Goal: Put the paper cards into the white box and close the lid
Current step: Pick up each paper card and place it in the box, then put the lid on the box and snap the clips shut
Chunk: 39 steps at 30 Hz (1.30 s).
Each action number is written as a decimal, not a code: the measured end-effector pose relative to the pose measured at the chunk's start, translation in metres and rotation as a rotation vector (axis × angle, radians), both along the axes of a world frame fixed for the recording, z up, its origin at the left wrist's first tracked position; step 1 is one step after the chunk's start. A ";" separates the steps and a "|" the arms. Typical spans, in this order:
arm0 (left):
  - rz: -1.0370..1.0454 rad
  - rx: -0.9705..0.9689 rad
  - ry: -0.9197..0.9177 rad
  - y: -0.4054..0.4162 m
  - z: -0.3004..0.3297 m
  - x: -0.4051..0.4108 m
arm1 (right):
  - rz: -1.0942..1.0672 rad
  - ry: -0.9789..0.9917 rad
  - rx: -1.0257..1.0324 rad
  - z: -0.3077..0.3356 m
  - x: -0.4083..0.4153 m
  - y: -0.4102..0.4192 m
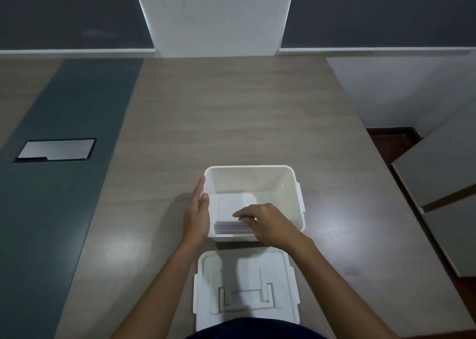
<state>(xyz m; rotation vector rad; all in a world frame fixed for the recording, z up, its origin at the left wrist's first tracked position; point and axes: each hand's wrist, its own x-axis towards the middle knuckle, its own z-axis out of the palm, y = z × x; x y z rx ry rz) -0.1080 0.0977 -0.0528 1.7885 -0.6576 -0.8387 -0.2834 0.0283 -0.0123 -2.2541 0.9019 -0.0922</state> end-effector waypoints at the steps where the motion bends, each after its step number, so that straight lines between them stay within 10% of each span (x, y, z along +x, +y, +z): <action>1: -0.004 0.001 -0.004 0.000 -0.001 0.001 | -0.024 -0.018 0.012 0.002 -0.002 0.001; 19: 0.120 0.317 -0.109 0.083 -0.033 -0.003 | -0.779 -0.517 -0.376 -0.021 -0.070 0.054; 30: -0.076 0.628 -0.328 0.127 -0.051 -0.031 | -0.899 0.149 0.001 -0.106 -0.101 0.112; 39: -0.038 0.664 -0.250 0.128 -0.051 -0.046 | -0.922 0.162 0.173 -0.106 -0.094 0.112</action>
